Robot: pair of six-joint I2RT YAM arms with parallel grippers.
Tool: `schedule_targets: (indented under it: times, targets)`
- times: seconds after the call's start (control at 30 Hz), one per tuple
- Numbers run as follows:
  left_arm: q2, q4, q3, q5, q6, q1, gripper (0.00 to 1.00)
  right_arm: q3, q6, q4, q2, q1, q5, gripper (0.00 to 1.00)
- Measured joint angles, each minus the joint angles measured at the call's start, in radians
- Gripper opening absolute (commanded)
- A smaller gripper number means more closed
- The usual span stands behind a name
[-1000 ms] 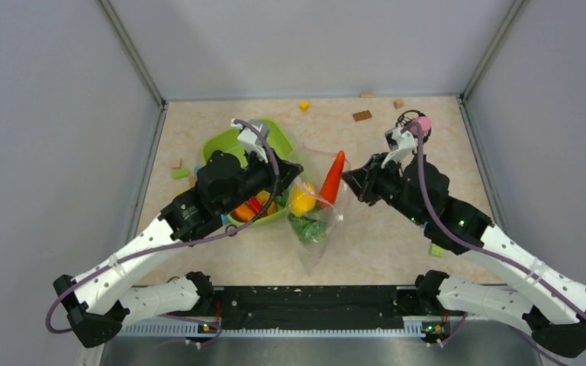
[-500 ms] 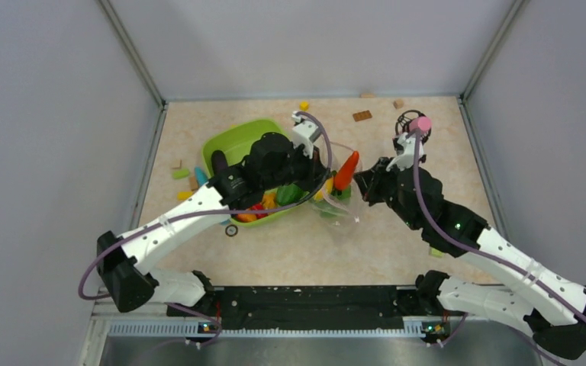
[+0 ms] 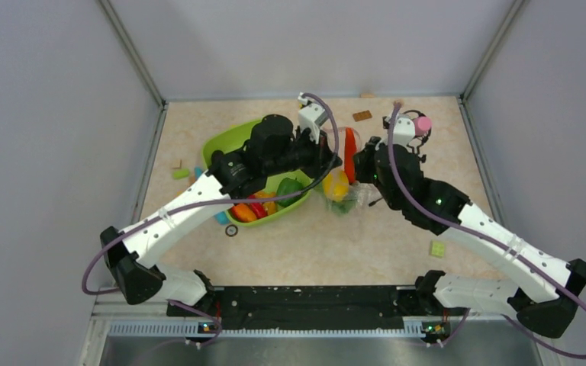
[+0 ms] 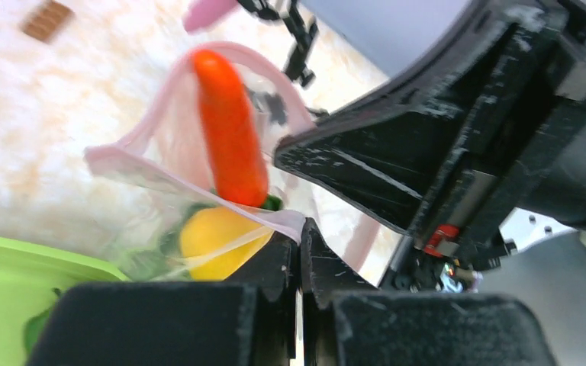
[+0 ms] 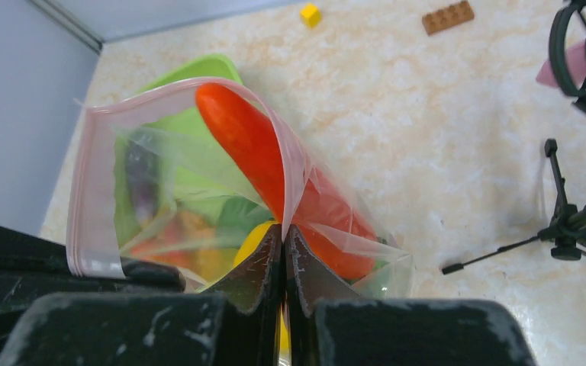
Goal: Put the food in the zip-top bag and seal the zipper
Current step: Adjust the zipper food storage bag at the center of the board.
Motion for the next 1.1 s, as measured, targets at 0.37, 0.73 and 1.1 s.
schedule_targets:
  times: [0.37, 0.73, 1.1]
  targets:
    - [0.054, -0.095, 0.226, -0.148, 0.129, 0.061, 0.00, 0.088, -0.070, -0.002, -0.047, -0.001, -0.143, 0.00]
    - [0.195, -0.108, 0.202, 0.198, 0.227, 0.232, 0.00, -0.126, 0.056, -0.024, -0.206, -0.001, -0.185, 0.00]
    - [0.174, -0.085, 0.159, 0.400, 0.245, 0.227, 0.00, -0.132, 0.081, 0.040, -0.216, -0.001, -0.122, 0.00]
